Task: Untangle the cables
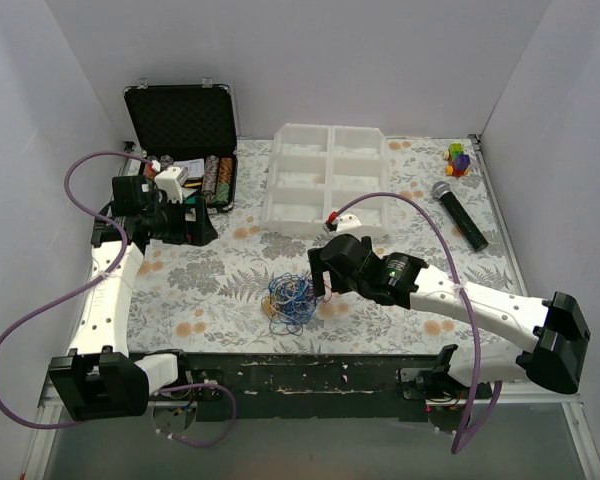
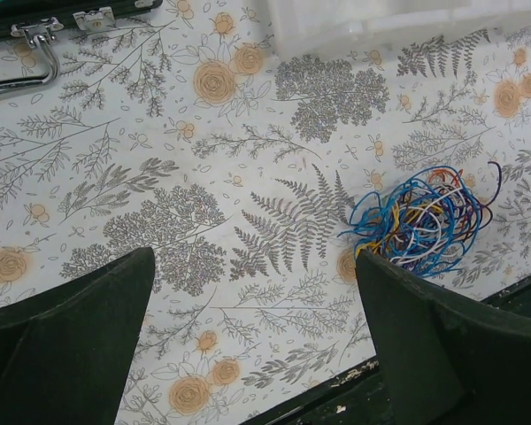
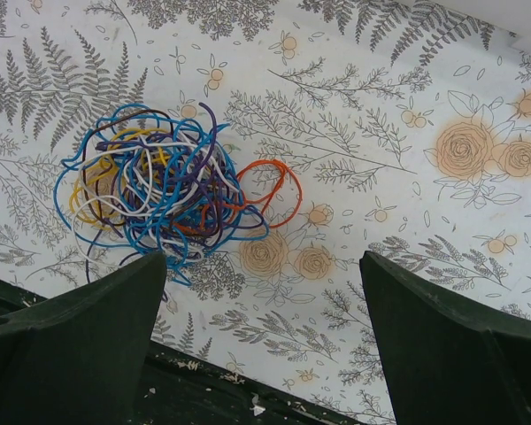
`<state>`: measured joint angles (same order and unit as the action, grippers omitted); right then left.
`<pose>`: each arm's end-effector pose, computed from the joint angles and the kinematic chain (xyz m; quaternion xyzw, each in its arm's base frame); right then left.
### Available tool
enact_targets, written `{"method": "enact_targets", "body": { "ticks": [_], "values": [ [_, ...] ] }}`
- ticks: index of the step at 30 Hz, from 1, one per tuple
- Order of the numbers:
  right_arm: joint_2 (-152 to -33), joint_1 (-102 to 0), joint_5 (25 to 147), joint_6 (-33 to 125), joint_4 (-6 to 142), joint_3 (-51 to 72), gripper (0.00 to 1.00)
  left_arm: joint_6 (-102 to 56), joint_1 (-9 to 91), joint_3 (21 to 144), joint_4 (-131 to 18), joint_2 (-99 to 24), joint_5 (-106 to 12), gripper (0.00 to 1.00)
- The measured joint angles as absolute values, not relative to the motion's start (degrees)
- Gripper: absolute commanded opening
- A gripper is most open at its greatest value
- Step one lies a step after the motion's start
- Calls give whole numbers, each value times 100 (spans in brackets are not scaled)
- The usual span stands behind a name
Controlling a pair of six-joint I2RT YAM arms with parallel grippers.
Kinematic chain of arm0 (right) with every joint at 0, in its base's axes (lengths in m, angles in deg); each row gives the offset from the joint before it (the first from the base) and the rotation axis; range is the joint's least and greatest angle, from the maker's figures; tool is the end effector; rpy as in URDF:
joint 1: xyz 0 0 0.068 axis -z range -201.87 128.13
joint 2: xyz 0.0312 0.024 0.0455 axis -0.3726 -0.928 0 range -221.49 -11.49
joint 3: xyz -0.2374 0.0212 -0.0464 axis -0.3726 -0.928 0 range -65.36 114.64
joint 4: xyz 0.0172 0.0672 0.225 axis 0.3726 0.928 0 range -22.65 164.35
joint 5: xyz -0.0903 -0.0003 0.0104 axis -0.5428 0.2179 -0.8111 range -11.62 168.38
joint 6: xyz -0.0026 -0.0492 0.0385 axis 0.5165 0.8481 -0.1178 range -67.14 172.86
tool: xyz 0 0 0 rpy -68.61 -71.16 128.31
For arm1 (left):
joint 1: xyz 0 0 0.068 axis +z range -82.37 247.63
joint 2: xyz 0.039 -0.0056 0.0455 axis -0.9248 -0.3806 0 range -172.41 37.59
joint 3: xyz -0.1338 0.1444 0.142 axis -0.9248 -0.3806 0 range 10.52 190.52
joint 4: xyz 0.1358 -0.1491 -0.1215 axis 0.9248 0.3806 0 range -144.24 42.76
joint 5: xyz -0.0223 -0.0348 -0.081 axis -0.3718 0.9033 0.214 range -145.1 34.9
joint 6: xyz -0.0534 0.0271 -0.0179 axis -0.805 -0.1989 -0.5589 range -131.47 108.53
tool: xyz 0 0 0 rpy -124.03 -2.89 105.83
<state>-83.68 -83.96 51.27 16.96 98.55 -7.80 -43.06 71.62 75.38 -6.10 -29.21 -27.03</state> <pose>0.1386 0.2151 0.2550 -0.1182 0.8973 0.1334 0.4037 0.2227 -0.0068 0.2911 -0.1998 0.8936 -0.3003 0.2672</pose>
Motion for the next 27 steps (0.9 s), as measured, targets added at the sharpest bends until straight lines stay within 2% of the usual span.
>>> {"method": "enact_targets", "body": {
  "ticks": [6, 12, 19, 27],
  "values": [
    [-8319, -8400, 5116, 1670, 9877, -854, 100, -4094, 7114, 7424, -713, -2799, -2475, 98],
    [-8064, -8415, 5109, 1593, 9890, -1094, 100, -3814, 5861, 7226, -877, -2910, -2578, 98],
    [-7493, -8415, 5112, 1416, 9884, -1540, 100, -3854, 5494, 7007, -1303, -3463, -2515, 98],
    [-6713, -8415, 5114, 1049, 9960, -2482, 100, -4000, 4377, 6933, -1972, -4259, -2401, 98]
  ]
}}
